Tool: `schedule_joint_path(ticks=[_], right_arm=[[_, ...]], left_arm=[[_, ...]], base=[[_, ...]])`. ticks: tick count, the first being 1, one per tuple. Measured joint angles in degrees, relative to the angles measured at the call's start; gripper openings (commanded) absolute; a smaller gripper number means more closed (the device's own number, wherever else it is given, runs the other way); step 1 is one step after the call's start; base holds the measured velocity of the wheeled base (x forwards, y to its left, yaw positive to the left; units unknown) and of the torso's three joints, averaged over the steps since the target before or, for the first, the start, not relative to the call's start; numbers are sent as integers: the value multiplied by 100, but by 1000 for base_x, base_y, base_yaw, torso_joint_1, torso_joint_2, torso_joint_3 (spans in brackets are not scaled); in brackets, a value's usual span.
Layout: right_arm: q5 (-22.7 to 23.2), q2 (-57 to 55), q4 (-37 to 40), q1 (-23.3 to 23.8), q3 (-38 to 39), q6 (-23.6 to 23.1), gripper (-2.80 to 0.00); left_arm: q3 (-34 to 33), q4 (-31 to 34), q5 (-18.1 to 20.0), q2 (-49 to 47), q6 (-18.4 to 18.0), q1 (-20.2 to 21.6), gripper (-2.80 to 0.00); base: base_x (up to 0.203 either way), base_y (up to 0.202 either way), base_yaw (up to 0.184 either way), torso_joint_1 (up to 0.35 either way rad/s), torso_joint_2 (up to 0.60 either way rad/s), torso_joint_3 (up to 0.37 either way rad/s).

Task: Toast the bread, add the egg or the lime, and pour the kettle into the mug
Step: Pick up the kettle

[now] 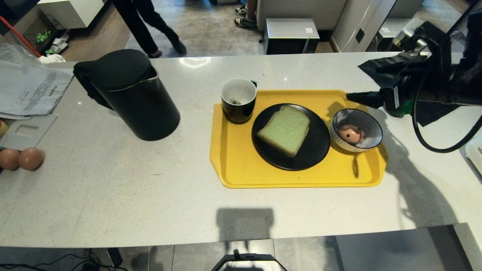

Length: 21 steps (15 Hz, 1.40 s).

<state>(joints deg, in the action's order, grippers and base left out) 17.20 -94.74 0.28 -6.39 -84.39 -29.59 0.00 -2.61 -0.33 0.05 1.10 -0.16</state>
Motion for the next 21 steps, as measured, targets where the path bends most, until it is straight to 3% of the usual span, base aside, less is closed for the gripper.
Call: schedule_joint_path(ticks=[5, 6, 13, 16, 21], right_arm=[[21, 479, -237, 0, 33, 1178, 0], [21, 576, -239, 0, 64, 1378, -280], [-23, 1031, -245, 102, 236, 1771, -280], [-39, 1169, -232, 155, 199, 2152, -280], [-41, 1661, -108, 548, 443, 2288, -280]], left_arm=[[0, 1, 2, 0, 2, 0, -280], [0, 0, 2, 0, 0, 0, -280], [0, 0, 1, 0, 5, 0, -280], [0, 0, 0, 0, -2, 0, -280], [0, 0, 2, 0, 0, -1, -280]], base=[[0, 0, 0, 0, 0, 0], [0, 0, 0, 0, 0, 0], [0, 0, 0, 0, 0, 0], [0, 0, 0, 0, 0, 0], [0, 0, 0, 0, 0, 0]])
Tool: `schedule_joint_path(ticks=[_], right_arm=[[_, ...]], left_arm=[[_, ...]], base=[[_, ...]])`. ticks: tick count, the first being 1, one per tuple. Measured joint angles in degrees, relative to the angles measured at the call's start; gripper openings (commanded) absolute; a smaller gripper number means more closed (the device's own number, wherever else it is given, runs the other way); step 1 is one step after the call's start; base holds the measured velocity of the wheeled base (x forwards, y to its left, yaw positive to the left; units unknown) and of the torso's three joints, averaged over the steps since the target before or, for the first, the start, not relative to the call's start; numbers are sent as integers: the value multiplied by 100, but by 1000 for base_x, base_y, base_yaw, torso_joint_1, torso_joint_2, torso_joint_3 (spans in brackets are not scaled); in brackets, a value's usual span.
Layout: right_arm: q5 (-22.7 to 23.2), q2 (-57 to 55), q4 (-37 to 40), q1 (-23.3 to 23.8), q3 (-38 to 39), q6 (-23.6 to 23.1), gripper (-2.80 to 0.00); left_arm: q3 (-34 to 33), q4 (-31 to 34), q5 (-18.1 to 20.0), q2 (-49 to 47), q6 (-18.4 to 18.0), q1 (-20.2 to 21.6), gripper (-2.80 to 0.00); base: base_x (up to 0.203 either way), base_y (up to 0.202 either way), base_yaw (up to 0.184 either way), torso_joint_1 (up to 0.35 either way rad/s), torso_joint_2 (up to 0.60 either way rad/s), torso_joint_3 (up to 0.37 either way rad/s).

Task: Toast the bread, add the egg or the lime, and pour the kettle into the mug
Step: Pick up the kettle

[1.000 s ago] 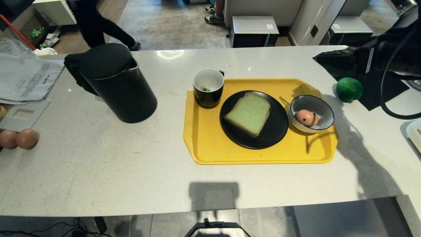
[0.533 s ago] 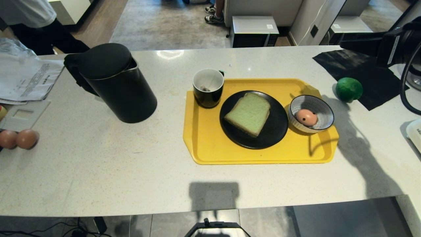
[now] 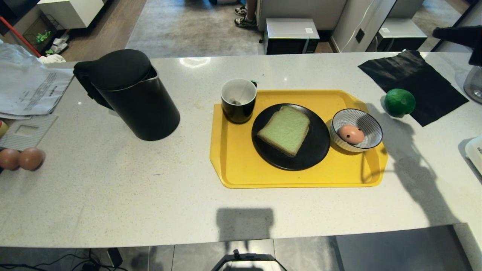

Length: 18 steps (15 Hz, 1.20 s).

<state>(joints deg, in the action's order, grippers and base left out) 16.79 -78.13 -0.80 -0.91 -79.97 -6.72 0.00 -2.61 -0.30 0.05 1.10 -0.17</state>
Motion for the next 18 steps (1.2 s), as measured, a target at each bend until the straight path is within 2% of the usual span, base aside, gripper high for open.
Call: schedule_joint_path(ticks=[3, 6, 8, 14, 18], right_arm=[[3, 528, 295, 444, 357, 57, -280], [-1, 1181, 769, 683, 641, 513, -280], [0, 1628, 877, 742, 1008, 640, -280], [-1, 3112, 914, 974, 2593, 672, -280], [-270, 4135, 893, 1094, 3877, 669, -280]], left_arm=[[0, 0, 0, 0, 5, -1, -280], [0, 0, -1, 0, -1, 1, -280], [0, 0, -2, 0, -5, 1, -280], [0, 0, -2, 0, 0, 4, -280], [0, 0, -2, 0, -1, 1, -280]], base=[[0, 0, 0, 0, 0, 0], [0, 0, 0, 0, 0, 0], [0, 0, 0, 0, 0, 0], [0, 0, 0, 0, 0, 0], [0, 0, 0, 0, 0, 0]])
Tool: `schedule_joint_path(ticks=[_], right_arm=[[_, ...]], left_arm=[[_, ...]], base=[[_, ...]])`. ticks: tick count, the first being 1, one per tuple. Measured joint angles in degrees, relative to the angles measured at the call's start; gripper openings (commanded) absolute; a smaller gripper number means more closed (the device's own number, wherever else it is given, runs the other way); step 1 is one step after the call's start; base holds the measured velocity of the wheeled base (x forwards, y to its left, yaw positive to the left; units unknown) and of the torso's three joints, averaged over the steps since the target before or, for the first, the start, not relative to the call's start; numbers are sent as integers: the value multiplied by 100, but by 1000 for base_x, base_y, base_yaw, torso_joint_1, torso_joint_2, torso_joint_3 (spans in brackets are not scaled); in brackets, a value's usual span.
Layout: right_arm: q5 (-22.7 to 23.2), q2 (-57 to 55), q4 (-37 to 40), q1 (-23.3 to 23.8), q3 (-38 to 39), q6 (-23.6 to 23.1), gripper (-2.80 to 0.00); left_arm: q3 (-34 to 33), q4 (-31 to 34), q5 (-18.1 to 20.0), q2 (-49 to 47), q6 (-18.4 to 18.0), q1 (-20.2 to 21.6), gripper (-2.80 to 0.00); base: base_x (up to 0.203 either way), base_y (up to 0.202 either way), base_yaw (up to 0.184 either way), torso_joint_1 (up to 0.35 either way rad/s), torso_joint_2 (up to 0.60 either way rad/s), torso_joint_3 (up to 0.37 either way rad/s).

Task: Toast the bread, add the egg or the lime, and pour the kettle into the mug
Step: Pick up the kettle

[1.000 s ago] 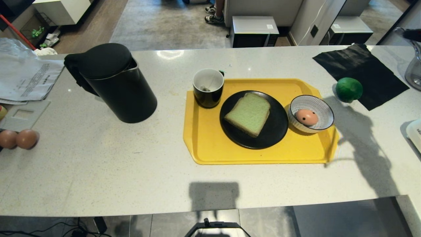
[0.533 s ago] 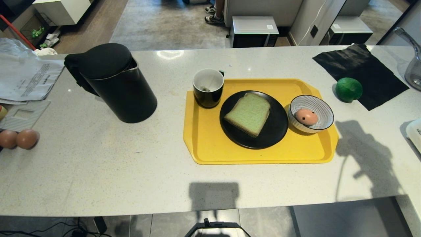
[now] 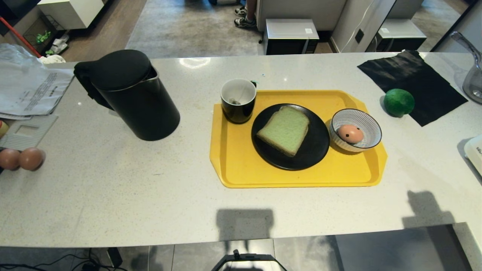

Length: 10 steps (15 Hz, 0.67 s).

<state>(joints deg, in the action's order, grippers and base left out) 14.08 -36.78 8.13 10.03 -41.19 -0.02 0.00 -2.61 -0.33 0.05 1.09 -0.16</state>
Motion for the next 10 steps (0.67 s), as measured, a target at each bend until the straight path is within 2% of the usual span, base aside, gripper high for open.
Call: schedule_joint_path(ticks=[2, 4, 7, 8, 9, 10], right_arm=[[-154, 469, -74, 7, 554, -1, -280], [-196, 861, -505, 7, 1047, -12, -280], [-208, 1395, -1829, -33, 1722, -5, -280], [-237, 1578, -2303, -130, 1919, -2, -280], [-332, 1720, -2626, -279, 2084, -18, -280], [-517, 1834, -2794, -441, 2273, -75, -280]], left_arm=[[0, 0, 0, 0, 1, 0, -280], [0, 0, 2, 0, 1, 31, -280], [0, 0, 0, 0, 4, 752, -280], [0, 0, 2, 0, 4, 876, -280], [0, 0, 0, 0, 4, 832, -280], [0, 0, -1, 0, 2, 614, -280]], base=[[0, 0, 0, 0, 0, 0], [0, 0, 0, 0, 0, 0], [0, 0, 0, 0, 0, 0], [0, 0, 0, 0, 0, 0], [0, 0, 0, 0, 0, 0], [0, 0, 0, 0, 0, 0]])
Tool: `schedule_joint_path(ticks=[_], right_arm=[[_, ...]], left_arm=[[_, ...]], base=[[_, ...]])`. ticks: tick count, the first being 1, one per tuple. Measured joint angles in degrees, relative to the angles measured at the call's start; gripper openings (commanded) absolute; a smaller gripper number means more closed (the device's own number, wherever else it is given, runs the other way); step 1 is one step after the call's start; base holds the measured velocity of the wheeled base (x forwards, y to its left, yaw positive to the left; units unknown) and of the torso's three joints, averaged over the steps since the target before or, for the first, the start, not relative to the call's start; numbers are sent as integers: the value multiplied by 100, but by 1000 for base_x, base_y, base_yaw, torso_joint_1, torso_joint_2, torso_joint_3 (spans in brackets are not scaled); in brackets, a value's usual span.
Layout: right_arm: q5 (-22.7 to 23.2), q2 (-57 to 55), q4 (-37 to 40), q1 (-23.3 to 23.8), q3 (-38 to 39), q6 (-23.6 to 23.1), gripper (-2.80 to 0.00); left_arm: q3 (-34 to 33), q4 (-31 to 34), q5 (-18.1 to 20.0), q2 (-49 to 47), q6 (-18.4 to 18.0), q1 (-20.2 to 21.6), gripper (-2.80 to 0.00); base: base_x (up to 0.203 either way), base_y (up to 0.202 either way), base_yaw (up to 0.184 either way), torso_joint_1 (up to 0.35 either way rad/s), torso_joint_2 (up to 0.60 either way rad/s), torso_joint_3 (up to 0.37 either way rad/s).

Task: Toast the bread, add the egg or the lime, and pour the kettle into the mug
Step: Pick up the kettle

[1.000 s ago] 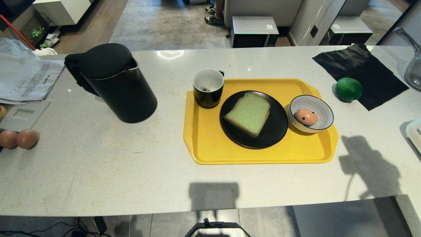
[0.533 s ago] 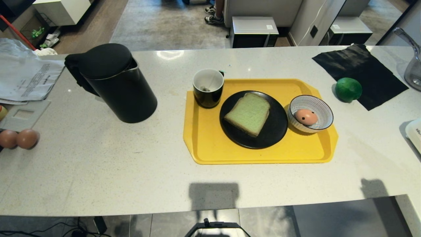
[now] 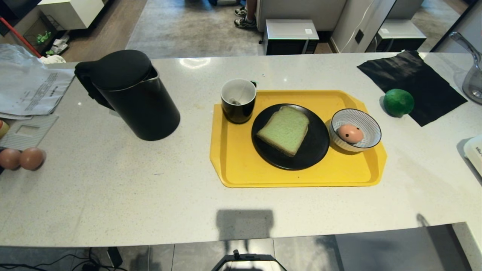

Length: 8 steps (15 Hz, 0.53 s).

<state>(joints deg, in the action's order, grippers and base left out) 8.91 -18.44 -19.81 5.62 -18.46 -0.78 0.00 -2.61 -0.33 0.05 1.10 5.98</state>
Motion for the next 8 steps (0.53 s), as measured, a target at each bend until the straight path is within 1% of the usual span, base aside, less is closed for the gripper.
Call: schedule_joint_path(ticks=[1, 3, 5, 8], right_arm=[[-188, 88, -110, -105, 200, -93, -280], [-312, 303, -491, -358, 561, -274, -280], [-332, 608, -656, -488, 994, -355, -280], [-316, 1224, -663, -541, 1590, -383, -280]], left_arm=[[0, 0, -2, 0, 2, -273, -280], [0, 0, -2, 0, -3, -532, -280], [0, 0, 1, 0, -1, -593, -280], [0, 0, 1, 0, -3, -609, -280]], base=[[0, 0, 0, 0, 0, 0], [0, 0, 0, 0, 0, 0], [0, 0, 0, 0, 0, 0], [0, 0, 0, 0, 0, 0]])
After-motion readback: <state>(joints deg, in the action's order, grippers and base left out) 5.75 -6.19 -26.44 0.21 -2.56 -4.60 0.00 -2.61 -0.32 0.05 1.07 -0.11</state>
